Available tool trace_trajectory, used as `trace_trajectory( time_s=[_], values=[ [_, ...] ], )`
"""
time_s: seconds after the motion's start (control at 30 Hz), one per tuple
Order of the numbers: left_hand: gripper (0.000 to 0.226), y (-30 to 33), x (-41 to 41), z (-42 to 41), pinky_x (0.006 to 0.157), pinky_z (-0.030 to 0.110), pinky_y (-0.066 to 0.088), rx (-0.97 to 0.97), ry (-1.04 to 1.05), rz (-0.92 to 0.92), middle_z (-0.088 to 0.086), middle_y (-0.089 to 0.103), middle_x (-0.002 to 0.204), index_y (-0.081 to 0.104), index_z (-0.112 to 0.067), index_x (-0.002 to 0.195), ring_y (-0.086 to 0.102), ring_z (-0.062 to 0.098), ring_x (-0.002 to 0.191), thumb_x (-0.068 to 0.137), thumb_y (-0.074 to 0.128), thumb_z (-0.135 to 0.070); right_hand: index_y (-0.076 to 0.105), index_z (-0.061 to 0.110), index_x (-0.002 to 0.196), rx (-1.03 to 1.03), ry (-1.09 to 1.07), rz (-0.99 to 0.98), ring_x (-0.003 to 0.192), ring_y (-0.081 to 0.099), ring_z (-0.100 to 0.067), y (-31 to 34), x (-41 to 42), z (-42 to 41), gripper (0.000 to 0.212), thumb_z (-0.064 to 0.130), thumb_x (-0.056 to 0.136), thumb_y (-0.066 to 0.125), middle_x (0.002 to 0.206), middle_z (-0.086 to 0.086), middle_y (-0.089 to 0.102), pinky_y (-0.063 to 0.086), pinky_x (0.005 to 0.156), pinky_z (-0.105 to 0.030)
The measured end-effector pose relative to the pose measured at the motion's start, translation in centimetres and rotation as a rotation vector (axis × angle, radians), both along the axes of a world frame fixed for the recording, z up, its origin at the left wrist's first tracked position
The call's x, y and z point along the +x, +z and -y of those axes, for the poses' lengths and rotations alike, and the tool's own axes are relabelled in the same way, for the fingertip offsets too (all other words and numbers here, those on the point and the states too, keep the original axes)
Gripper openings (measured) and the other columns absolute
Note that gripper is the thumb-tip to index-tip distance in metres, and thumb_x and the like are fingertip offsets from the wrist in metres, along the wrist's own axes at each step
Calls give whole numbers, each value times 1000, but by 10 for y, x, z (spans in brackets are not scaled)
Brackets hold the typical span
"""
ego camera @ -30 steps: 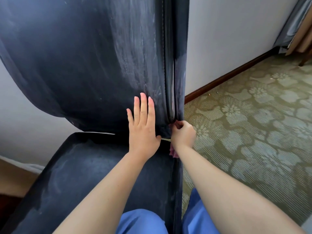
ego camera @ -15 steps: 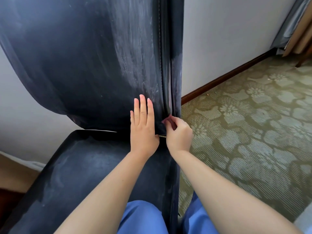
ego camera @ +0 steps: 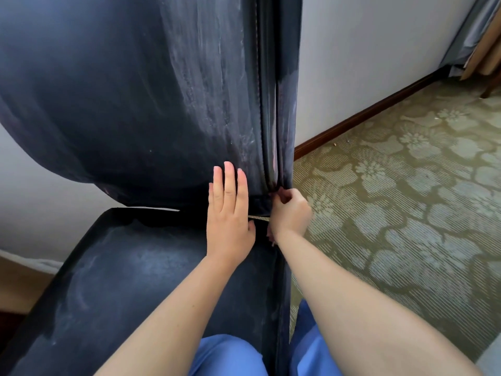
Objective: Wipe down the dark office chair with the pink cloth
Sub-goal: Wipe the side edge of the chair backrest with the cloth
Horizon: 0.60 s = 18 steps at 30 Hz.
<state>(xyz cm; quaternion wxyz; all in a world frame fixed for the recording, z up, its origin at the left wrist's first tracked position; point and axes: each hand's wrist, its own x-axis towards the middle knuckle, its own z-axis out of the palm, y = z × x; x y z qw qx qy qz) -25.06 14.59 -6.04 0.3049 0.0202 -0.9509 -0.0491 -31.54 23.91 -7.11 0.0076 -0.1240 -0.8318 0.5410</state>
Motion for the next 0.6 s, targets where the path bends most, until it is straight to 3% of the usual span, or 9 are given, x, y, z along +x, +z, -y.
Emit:
trace_trajectory(
  time_s=[0.1, 0.33, 0.5, 0.6],
  values=[
    [119, -3, 1, 2, 112, 51, 28, -27, 1, -7, 19, 5, 152, -1, -7, 146, 4, 38, 141, 56, 78, 0, 60, 19, 82, -121, -66, 96, 85, 59, -22, 0, -3, 4, 13, 29, 90, 58, 88, 0, 65, 35, 63, -27],
    [113, -14, 6, 5, 115, 50, 21, -83, 25, 30, 19, 7, 152, 1, -6, 146, 4, 36, 142, 61, 76, -4, 59, 20, 77, -146, -50, 129, 60, 49, -11, -4, -2, 2, 19, 33, 89, 60, 72, 8, 56, 34, 58, -28],
    [110, -30, 17, 7, 118, 43, 5, -82, -13, 109, 15, 8, 153, 5, -7, 147, -3, 29, 145, 60, 72, 5, 65, 16, 76, -97, -28, 219, 70, 61, -25, -18, -3, 0, 23, 37, 85, 62, 74, -2, 65, 36, 57, -25],
    [103, -37, 20, 13, 117, 42, 8, -77, -5, 172, 14, 10, 154, 13, -4, 147, -1, 26, 146, 63, 72, 3, 68, 14, 77, -77, 13, 249, 73, 64, -27, -27, -7, -1, 23, 36, 84, 64, 76, -6, 67, 37, 55, -24]
  ],
)
